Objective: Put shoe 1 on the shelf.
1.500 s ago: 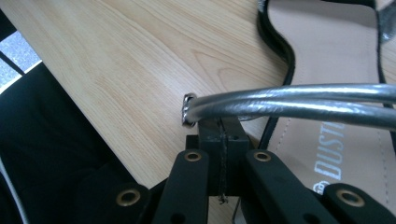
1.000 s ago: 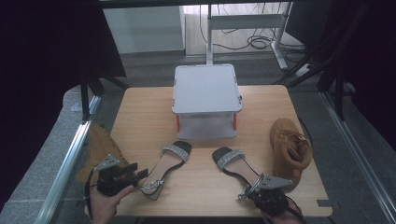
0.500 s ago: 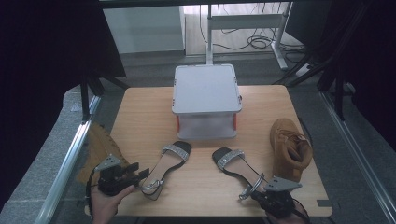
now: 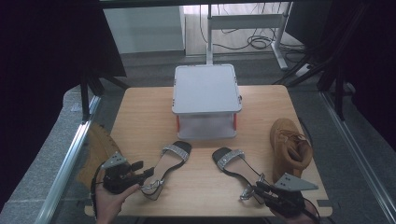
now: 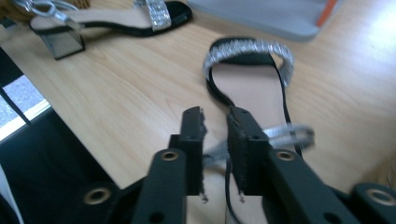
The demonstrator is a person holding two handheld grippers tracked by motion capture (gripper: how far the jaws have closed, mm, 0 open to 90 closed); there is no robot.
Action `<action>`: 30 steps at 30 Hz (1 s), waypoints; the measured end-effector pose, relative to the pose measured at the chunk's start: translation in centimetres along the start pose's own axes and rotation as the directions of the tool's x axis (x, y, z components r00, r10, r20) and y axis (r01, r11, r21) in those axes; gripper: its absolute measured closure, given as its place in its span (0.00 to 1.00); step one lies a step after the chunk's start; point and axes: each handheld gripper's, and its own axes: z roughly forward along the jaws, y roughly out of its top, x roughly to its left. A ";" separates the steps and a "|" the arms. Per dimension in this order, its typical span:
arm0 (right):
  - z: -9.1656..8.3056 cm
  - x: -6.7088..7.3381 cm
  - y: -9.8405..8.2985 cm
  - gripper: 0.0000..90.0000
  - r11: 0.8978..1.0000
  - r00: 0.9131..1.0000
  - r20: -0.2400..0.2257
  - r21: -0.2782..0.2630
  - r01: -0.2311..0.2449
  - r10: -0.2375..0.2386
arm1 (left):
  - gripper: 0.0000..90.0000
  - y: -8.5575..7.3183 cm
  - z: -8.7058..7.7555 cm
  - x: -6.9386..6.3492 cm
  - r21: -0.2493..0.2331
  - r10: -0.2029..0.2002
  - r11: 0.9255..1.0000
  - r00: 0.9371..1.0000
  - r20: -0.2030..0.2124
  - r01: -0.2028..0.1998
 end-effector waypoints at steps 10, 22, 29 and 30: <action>2.5 -0.1 2.8 0.64 1.000 0.999 -0.041 0.000 -0.003 0.003 | 0.43 0.3 0.5 -0.6 0.019 0.018 1.000 1.000 -0.022 -0.017; 4.8 -0.3 4.6 0.58 1.000 0.997 -0.073 -0.002 -0.002 0.002 | 0.33 2.6 3.6 -0.7 0.172 0.033 0.985 0.998 -0.046 -0.025; 4.4 -0.8 4.4 0.57 1.000 0.998 -0.062 -0.013 -0.014 0.013 | 0.32 3.3 6.7 -0.4 0.329 0.049 0.944 0.995 -0.087 -0.018; 4.4 -0.9 4.3 0.57 1.000 0.998 -0.057 -0.012 -0.016 0.016 | 0.32 3.3 7.1 -0.2 0.354 0.051 0.935 0.994 -0.093 -0.015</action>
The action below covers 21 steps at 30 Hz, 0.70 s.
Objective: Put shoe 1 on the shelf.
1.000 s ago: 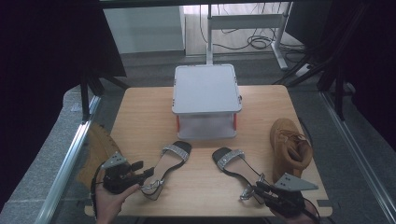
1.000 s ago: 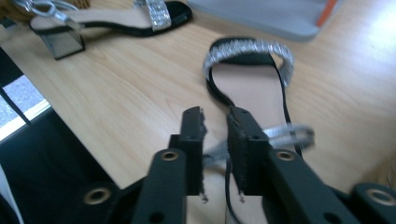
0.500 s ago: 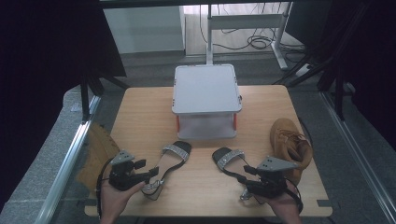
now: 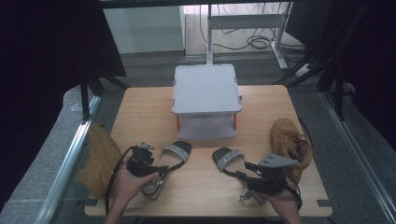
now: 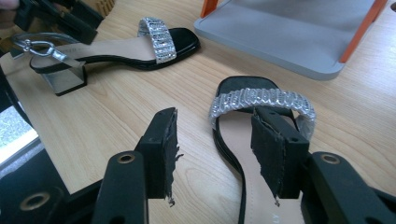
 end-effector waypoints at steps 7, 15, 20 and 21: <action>0.1 -0.3 -0.1 0.57 1.000 1.000 0.008 0.004 -0.003 0.003 | 0.32 0.4 1.7 0.0 0.082 -0.002 0.997 1.000 -0.029 0.004; 0.3 -0.4 -0.1 0.56 1.000 1.000 0.013 0.008 -0.001 0.001 | 0.36 0.5 3.0 -0.2 0.133 0.000 0.991 0.998 -0.065 0.009; 0.5 -0.5 -0.2 0.56 1.000 1.000 0.015 0.014 -0.002 0.002 | 0.37 0.4 3.7 -0.3 0.154 -0.012 0.988 0.998 -0.065 0.022; 0.6 -0.6 -0.2 0.56 1.000 1.000 0.019 0.023 -0.002 0.002 | 0.39 0.4 3.8 -0.5 0.153 -0.012 0.988 0.997 -0.074 0.024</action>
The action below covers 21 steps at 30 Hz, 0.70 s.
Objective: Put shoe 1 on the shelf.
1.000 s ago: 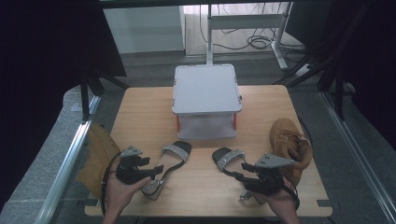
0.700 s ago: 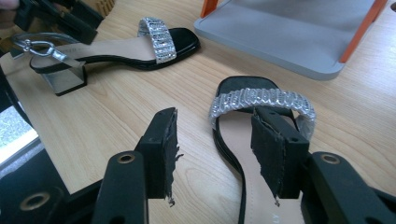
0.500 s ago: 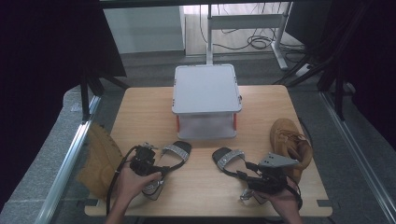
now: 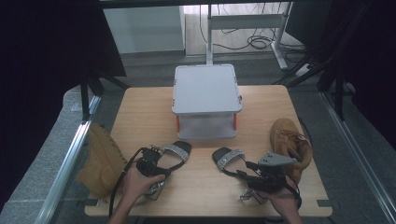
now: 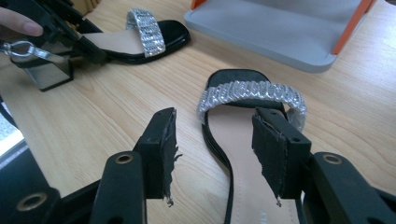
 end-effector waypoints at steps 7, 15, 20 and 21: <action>0.7 -0.6 0.1 0.50 0.999 0.999 0.035 0.049 -0.008 0.007 | 0.40 0.0 0.1 -0.1 -0.002 -0.014 1.000 1.000 -0.013 0.014; 3.8 -0.7 1.2 0.40 0.968 0.989 0.134 0.251 0.028 -0.063 | 0.39 -0.1 0.3 -0.1 -0.001 -0.033 0.999 0.999 -0.011 0.033; 5.7 -1.1 1.1 0.33 0.924 0.984 0.151 0.381 0.029 -0.094 | 0.40 -0.1 0.3 -0.2 0.000 -0.037 0.999 0.999 -0.016 0.037; 6.0 -1.2 1.1 0.33 0.917 0.984 0.151 0.397 0.031 -0.099 | 0.40 -0.1 0.3 -0.2 0.001 -0.038 0.999 0.999 -0.017 0.038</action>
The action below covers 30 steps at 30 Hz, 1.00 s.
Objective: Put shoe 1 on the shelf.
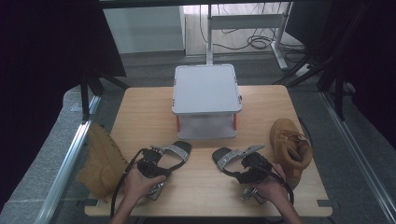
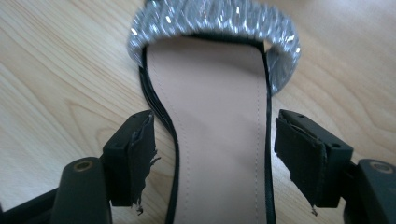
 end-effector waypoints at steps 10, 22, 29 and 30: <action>1.7 -0.7 0.0 0.33 0.993 1.000 -0.016 0.115 -0.012 0.014 | 0.40 -0.1 0.0 -0.1 -0.004 -0.003 1.000 1.000 -0.007 0.003; 2.2 -0.9 -0.1 0.36 0.986 0.999 -0.037 0.168 -0.005 0.011 | 0.39 -0.1 0.2 -0.2 0.022 -0.006 1.000 1.000 -0.018 0.007; 2.1 -0.9 0.1 0.41 0.983 0.999 -0.028 0.183 -0.020 0.026 | 0.45 -0.1 0.1 -0.3 0.019 -0.008 1.000 1.000 -0.019 0.009; 2.1 -0.9 0.0 0.41 0.983 0.999 -0.027 0.180 -0.022 0.027 | 0.45 -0.1 0.1 -0.3 0.014 -0.016 1.000 1.000 -0.018 0.016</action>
